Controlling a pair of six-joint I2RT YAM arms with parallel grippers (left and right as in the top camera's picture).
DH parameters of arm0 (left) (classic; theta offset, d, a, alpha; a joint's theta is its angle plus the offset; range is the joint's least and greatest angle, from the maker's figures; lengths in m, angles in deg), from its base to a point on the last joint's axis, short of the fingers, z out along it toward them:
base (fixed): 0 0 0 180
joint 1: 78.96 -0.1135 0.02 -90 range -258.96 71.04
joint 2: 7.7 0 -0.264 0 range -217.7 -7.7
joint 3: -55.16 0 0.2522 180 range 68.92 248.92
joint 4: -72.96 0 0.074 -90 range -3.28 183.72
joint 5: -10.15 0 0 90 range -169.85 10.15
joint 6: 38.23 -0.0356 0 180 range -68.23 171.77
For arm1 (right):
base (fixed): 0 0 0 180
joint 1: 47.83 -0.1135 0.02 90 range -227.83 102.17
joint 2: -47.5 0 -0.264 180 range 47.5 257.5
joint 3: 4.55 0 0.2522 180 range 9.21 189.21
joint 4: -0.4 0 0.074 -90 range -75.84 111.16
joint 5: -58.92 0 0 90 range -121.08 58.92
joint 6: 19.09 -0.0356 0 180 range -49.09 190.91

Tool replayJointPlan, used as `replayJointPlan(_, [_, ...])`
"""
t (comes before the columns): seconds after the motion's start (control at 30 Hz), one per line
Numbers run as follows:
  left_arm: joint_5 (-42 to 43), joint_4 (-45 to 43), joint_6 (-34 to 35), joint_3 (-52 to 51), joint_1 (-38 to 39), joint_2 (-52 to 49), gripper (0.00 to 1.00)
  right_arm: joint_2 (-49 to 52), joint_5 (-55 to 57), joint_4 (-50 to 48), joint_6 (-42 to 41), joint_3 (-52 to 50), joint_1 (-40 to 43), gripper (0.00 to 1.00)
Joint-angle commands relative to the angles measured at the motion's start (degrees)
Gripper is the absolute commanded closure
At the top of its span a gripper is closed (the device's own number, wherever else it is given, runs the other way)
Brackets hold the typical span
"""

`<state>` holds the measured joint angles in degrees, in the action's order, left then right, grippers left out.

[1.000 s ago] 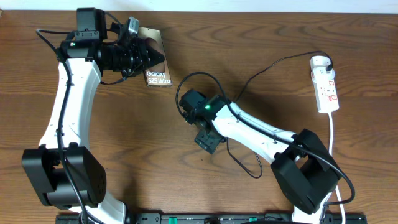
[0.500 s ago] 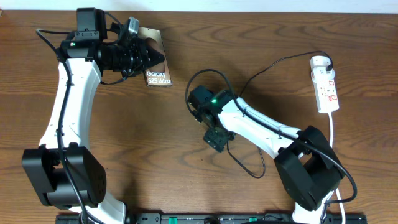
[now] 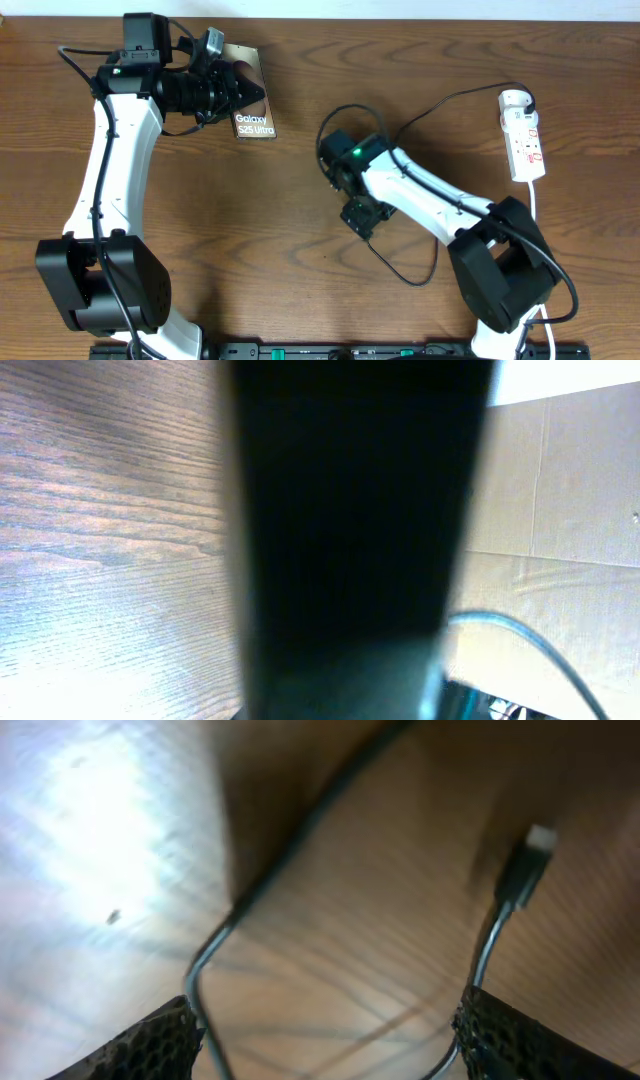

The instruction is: Plug charger to phone and switch on socket

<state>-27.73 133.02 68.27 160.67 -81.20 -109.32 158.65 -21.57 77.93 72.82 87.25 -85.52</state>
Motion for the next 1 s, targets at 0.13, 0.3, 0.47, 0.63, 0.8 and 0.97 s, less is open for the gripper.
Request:
replayJointPlan(0.13, [0.9,0.0,-0.2,1.1,-0.2,1.4,0.93,-0.3,0.4,-0.1,-3.6,-0.8,6.5,0.24])
replayJointPlan(0.3, [0.9,-0.1,-0.2,1.1,-0.2,1.4,0.92,-0.3,0.4,-1.5,-7.3,-2.9,10.5,0.3])
replayJointPlan(0.47, [0.9,0.0,-0.2,1.1,-0.2,1.4,0.93,-0.3,-0.5,-1.6,-7.5,-4.3,12.3,0.34])
replayJointPlan(0.63, [0.9,-0.1,-0.2,1.2,-0.2,1.4,0.93,-0.3,-0.4,-4.3,-7.5,-7.9,12.6,0.43])
replayJointPlan(0.8, [0.9,0.0,-0.2,1.1,-0.2,1.4,0.93,-0.3,-0.4,-9.4,-7.5,-10.9,12.7,0.54])
replayJointPlan(0.97, [0.9,0.0,-0.2,1.1,-0.2,1.4,0.93,-0.3,-0.4,-10.4,-7.5,-11.0,13.2,0.63])
